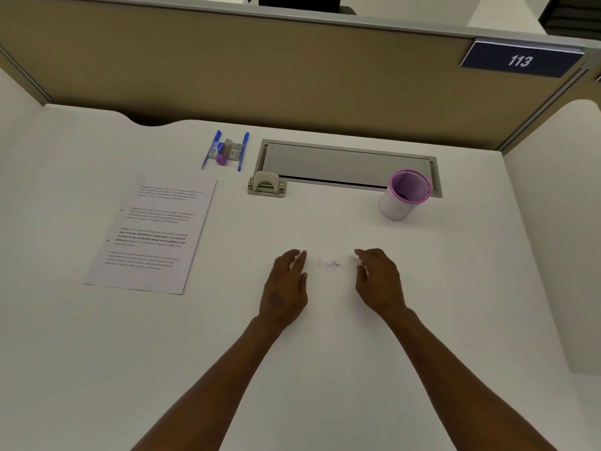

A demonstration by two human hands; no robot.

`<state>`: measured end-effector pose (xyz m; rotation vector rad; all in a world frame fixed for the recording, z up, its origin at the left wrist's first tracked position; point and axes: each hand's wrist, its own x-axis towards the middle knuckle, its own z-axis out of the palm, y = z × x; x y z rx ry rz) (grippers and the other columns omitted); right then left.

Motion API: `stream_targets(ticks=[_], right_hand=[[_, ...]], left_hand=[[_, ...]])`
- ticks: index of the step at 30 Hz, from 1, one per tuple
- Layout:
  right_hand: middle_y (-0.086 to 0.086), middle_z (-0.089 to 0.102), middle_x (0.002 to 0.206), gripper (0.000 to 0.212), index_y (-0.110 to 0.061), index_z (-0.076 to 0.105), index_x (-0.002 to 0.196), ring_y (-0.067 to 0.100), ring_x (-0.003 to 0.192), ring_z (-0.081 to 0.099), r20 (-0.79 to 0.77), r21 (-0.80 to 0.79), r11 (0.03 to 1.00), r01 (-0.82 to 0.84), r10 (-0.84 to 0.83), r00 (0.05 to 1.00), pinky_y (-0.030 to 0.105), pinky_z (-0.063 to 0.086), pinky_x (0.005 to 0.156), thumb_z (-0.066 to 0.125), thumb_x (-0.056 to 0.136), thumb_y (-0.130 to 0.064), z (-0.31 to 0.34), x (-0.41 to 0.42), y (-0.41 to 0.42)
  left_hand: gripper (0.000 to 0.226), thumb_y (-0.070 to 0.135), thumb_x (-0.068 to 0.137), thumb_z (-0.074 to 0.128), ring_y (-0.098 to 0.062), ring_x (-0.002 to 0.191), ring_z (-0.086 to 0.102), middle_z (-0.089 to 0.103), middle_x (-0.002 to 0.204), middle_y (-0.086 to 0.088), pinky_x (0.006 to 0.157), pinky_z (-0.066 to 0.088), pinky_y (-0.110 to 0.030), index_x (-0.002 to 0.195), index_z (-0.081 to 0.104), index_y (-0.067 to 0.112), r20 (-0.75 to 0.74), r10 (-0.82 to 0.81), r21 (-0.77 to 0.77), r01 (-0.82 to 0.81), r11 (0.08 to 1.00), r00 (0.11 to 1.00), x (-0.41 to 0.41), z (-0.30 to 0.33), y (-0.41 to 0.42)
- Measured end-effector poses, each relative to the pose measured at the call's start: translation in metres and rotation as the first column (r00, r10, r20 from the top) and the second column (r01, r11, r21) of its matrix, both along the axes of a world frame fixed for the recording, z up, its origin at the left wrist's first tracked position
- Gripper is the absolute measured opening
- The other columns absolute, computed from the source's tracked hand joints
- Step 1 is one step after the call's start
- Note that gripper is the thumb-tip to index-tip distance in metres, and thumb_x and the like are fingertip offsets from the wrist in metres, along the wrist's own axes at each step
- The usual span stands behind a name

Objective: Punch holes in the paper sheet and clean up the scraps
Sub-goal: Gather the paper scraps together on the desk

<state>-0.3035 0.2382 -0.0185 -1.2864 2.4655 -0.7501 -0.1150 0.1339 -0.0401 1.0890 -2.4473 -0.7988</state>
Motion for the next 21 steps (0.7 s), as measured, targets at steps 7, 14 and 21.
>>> stream_targets(ticks=[7, 14, 21], right_hand=[[0.009, 0.058, 0.12, 0.041, -0.008, 0.061, 0.129, 0.026, 0.11, 0.056, -0.006, 0.15, 0.981, -0.12, 0.122, 0.992, 0.029, 0.044, 0.092, 0.049, 0.09, -0.003, -0.005, 0.024, -0.01], [0.009, 0.056, 0.127, 0.045, -0.006, 0.058, 0.13, 0.027, 0.117, 0.052, 0.009, 0.126, 0.986, -0.107, 0.106, 0.994, 0.031, 0.044, 0.097, 0.055, 0.086, -0.001, -0.001, 0.02, -0.033], [0.008, 0.06, 0.123, 0.038, -0.008, 0.061, 0.129, 0.025, 0.111, 0.058, 0.02, 0.11, 0.972, -0.209, 0.208, 0.978, 0.032, 0.047, 0.096, 0.059, 0.091, -0.013, 0.001, 0.004, -0.021]], left_hand=[[0.039, 0.02, 0.091, 0.06, -0.023, 0.111, 0.051, 0.055, 0.119, -0.005, 0.093, 0.047, -0.032, 0.128, 0.06, 0.008, 0.078, -0.042, 0.059, 0.037, 0.998, 0.996, -0.02, 0.004, -0.005], [0.043, 0.022, 0.091, 0.062, -0.02, 0.113, 0.053, 0.056, 0.12, -0.006, 0.097, 0.042, -0.024, 0.132, 0.057, 0.008, -0.009, -0.016, 0.129, 0.017, 0.991, 1.0, -0.035, 0.013, -0.004], [0.05, 0.031, 0.091, 0.064, -0.018, 0.12, 0.042, 0.047, 0.13, -0.002, 0.091, 0.041, -0.022, 0.135, 0.054, 0.01, 0.113, -0.08, 0.108, 0.068, 0.992, 0.99, -0.029, 0.009, -0.011]])
